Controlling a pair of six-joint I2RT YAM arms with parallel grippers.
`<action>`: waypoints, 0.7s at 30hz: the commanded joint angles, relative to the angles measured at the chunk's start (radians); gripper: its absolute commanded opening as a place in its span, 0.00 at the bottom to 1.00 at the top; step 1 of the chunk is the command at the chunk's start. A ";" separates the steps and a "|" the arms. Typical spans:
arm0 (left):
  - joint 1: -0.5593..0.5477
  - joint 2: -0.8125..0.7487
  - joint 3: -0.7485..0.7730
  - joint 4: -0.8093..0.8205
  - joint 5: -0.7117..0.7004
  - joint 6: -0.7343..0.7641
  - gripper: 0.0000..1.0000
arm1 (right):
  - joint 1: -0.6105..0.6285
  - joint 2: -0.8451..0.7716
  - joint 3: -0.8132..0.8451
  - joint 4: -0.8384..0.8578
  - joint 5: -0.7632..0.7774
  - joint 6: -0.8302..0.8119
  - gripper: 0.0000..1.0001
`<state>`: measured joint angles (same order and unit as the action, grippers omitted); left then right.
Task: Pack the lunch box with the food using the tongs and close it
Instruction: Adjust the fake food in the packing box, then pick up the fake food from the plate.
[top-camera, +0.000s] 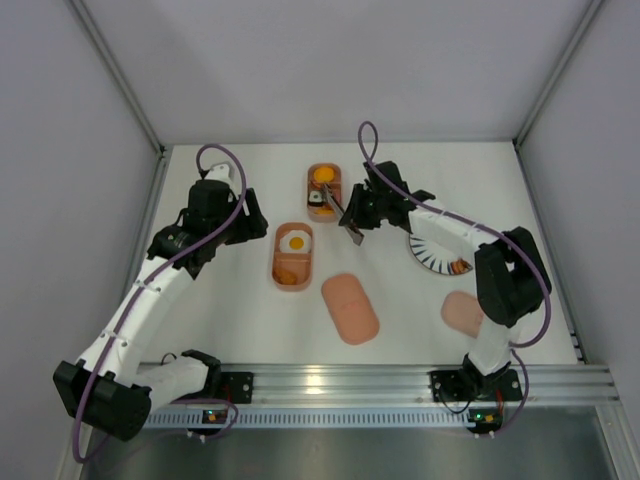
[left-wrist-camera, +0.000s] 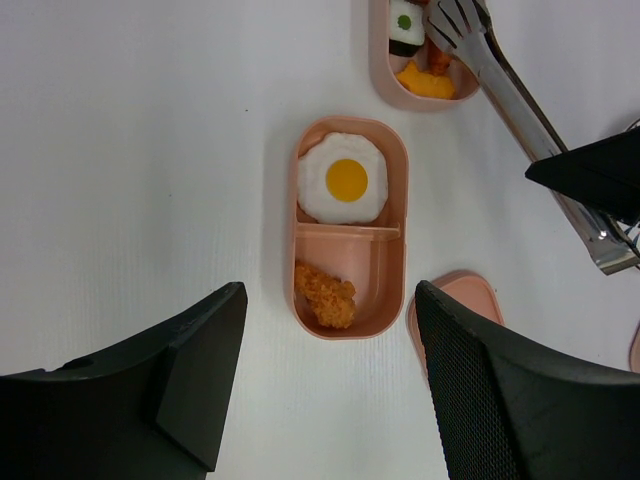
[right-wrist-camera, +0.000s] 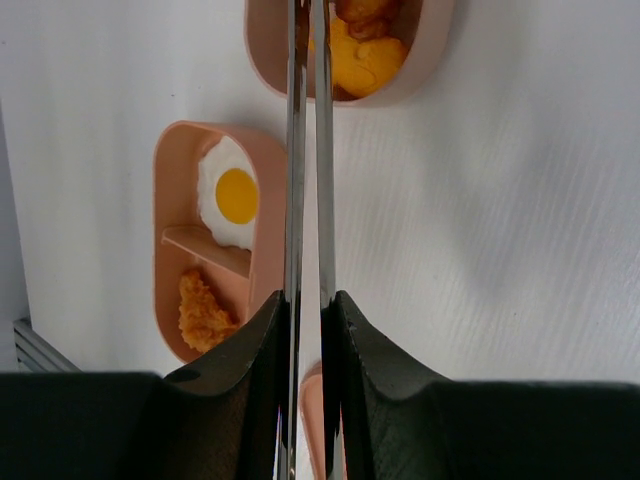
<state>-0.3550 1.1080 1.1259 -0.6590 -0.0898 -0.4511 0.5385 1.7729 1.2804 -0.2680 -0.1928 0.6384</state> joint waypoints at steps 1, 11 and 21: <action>0.005 -0.011 0.029 0.015 0.004 -0.008 0.73 | -0.009 -0.055 0.100 -0.023 -0.031 -0.022 0.09; 0.005 -0.013 0.028 0.019 0.002 -0.004 0.74 | -0.011 -0.121 0.160 -0.152 0.038 -0.040 0.11; 0.004 -0.031 0.009 0.036 0.030 0.002 0.74 | -0.103 -0.478 -0.002 -0.398 0.274 -0.068 0.22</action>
<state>-0.3550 1.1076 1.1259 -0.6582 -0.0830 -0.4503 0.4805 1.4296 1.3117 -0.5400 -0.0334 0.5961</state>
